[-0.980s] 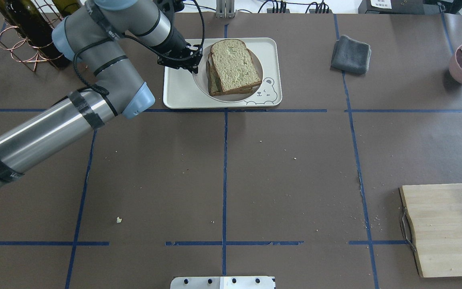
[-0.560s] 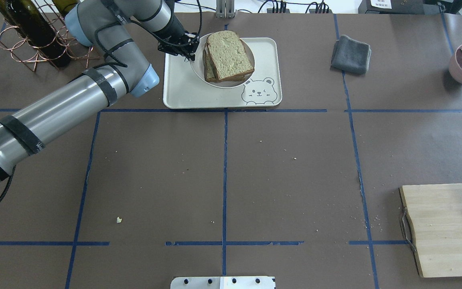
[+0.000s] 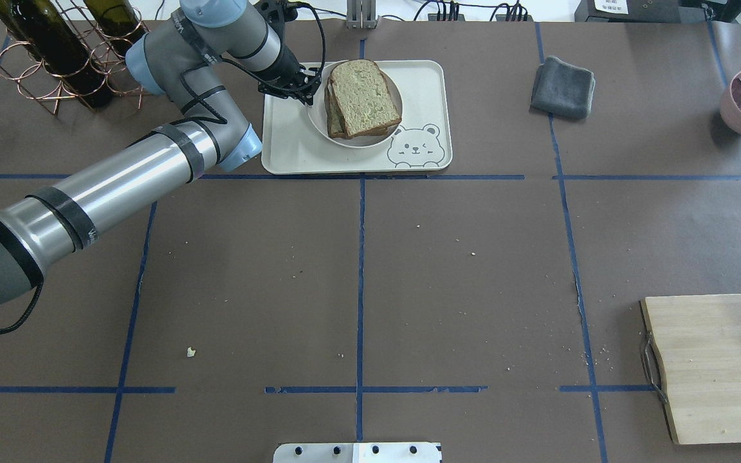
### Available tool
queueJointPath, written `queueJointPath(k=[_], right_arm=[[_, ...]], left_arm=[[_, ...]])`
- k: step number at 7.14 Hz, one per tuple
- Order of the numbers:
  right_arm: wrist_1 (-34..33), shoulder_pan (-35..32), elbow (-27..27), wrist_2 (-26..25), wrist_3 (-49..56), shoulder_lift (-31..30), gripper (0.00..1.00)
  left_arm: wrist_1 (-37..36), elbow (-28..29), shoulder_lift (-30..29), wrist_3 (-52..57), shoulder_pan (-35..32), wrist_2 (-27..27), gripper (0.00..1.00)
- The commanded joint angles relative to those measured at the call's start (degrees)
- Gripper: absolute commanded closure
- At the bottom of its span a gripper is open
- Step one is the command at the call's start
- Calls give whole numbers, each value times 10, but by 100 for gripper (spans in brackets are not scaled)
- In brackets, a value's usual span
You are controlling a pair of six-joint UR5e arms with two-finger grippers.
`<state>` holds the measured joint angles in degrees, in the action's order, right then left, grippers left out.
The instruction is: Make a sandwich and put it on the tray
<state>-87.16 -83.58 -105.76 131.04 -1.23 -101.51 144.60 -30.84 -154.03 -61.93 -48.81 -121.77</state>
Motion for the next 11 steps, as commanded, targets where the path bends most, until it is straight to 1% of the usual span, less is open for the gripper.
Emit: queueJointPath(k=[1, 2, 4, 5, 6, 7, 8, 9, 10, 11], right_arm=[[0, 0, 0, 0, 0, 1, 0], [1, 0, 0, -1, 1, 2, 0], [-2, 2, 2, -3, -8, 9, 0], [-3, 3, 5, -4, -10, 20, 0], [-3, 3, 7, -4, -8, 21, 0], [0, 3, 20, -2, -1, 27, 0], [0, 3, 23, -1, 7, 27, 0], [0, 3, 24, -1, 13, 23, 0], [0, 3, 24, -1, 16, 20, 0], [0, 3, 26, 0, 14, 20, 0]], left_arm=[[11, 0, -2, -5, 6, 14, 67], [11, -5, -2, -5, 6, 17, 1], [4, -39, 1, 5, -7, 16, 0], [-44, -100, 22, 24, -20, 13, 0], [-159, -246, 90, 61, -22, 12, 0], [-252, -359, 135, 81, -23, 11, 0], [-294, -445, 183, 94, -29, 9, 0], [-348, -546, 254, 153, -38, -18, 0], [-436, -637, 308, 240, -65, -28, 0], [-527, -705, 339, 337, -105, -28, 0]])
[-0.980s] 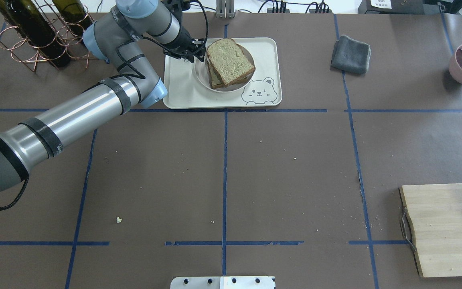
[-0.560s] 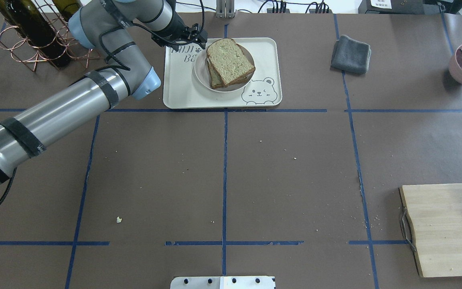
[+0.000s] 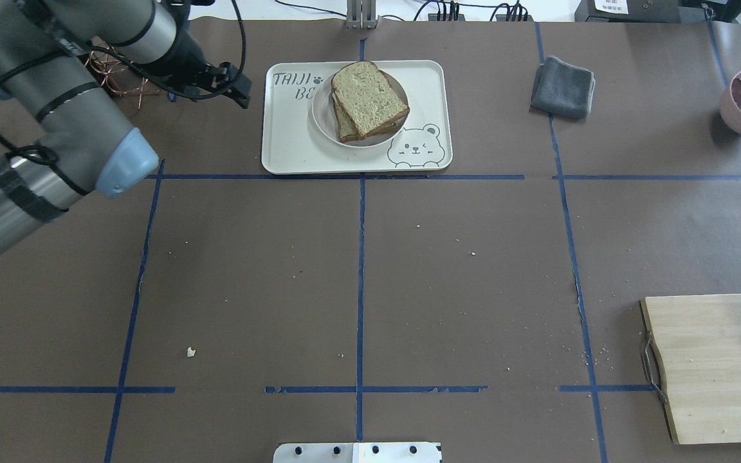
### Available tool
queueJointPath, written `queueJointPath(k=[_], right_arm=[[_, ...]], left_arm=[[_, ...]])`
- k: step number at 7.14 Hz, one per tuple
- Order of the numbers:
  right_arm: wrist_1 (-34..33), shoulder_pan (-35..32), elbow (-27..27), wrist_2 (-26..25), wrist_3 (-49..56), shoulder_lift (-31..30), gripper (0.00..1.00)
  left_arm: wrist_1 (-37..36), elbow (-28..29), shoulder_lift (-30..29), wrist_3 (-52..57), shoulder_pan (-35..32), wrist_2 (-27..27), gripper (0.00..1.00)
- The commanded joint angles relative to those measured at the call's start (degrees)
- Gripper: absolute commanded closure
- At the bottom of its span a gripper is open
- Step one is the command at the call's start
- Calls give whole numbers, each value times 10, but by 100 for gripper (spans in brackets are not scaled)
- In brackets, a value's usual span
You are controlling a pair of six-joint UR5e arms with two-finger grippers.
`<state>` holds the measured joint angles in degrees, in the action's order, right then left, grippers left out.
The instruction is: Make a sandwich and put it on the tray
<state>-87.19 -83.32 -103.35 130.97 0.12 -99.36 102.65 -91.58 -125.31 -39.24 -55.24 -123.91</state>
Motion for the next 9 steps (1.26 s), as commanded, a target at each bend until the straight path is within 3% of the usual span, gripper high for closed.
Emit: queueJointPath(k=[1, 4, 6, 9], right_arm=[[-1, 0, 4, 1, 0, -1, 0], [-1, 0, 8, 1, -1, -1, 0], [-1, 0, 11, 2, -3, -1, 0], [-2, 0, 11, 2, -3, 1, 0]], left_arm=[[-181, -138, 77, 198, -96, -6, 0], [-199, -148, 242, 438, -215, -18, 0], [-194, -137, 362, 518, -285, -69, 0], [-192, -105, 429, 549, -329, -92, 0]])
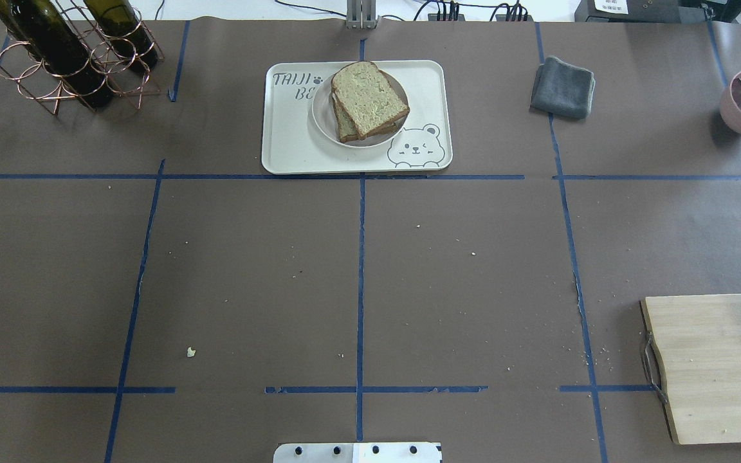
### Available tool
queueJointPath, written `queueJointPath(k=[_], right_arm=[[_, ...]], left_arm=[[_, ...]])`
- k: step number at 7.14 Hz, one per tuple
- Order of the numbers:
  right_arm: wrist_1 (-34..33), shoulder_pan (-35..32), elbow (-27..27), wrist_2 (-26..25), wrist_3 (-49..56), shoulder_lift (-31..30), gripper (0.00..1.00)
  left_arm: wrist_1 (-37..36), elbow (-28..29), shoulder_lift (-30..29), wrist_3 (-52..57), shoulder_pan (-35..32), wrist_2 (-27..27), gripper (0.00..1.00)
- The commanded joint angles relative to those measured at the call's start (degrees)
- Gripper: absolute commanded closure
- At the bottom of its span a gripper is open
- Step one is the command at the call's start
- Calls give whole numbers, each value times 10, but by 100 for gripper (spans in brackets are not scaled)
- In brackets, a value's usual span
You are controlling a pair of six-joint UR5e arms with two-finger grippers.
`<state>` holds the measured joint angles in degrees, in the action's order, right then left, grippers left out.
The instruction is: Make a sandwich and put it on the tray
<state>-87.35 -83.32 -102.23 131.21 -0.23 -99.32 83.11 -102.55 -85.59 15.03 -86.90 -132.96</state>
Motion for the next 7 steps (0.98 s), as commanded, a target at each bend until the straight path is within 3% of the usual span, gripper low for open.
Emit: queueJointPath(k=[1, 7], right_arm=[[0, 0, 0, 4, 1, 3, 0], [2, 0, 13, 28, 4, 11, 0]], left_arm=[[6, 7, 32, 1, -26, -5, 0], [2, 2, 31, 5, -31, -4, 0]])
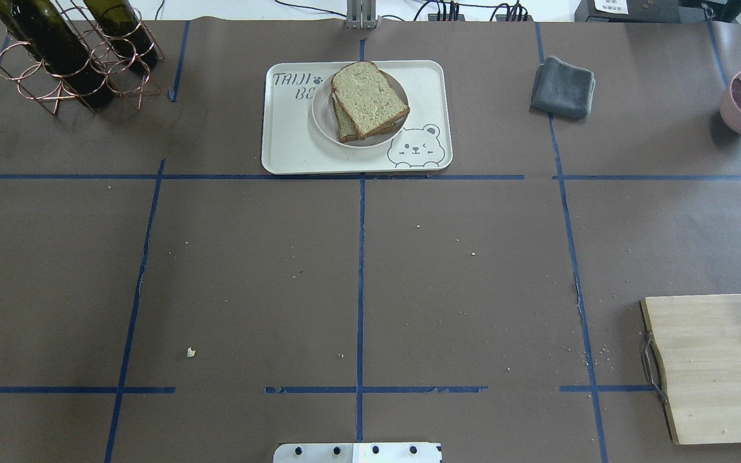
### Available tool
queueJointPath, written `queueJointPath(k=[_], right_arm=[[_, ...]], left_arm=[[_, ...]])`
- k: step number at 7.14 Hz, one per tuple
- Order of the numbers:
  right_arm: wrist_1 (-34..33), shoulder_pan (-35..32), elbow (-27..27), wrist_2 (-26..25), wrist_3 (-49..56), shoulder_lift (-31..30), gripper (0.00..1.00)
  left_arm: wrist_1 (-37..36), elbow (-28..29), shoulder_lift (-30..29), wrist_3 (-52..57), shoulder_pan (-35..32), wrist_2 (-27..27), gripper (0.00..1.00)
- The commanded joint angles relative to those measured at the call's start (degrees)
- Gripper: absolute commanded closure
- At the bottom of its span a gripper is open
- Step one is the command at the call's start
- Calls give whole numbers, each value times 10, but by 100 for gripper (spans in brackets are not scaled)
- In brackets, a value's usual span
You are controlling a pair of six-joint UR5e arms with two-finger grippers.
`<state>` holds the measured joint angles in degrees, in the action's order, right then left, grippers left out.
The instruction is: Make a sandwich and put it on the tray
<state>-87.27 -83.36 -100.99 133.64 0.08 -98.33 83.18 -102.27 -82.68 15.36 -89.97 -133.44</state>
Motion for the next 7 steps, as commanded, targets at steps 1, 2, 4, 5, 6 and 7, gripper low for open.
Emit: queueJointPath(k=[1, 2, 4, 5, 6, 7], right_arm=[[2, 0, 0, -1, -3, 1, 0], [2, 0, -1, -1, -3, -2, 0], [2, 0, -2, 0, 0, -4, 0], [2, 0, -2, 0, 0, -5, 0], [2, 0, -3, 0, 0, -5, 0], [2, 0, -3, 0, 0, -6, 0]], left_arm=[[0, -1, -3, 2, 1, 6, 0], [0, -3, -3, 2, 1, 6, 0], [0, -6, -3, 2, 2, 6, 0], [0, -5, -3, 2, 1, 6, 0], [0, -4, -3, 2, 1, 6, 0], [0, -3, -2, 2, 1, 6, 0]])
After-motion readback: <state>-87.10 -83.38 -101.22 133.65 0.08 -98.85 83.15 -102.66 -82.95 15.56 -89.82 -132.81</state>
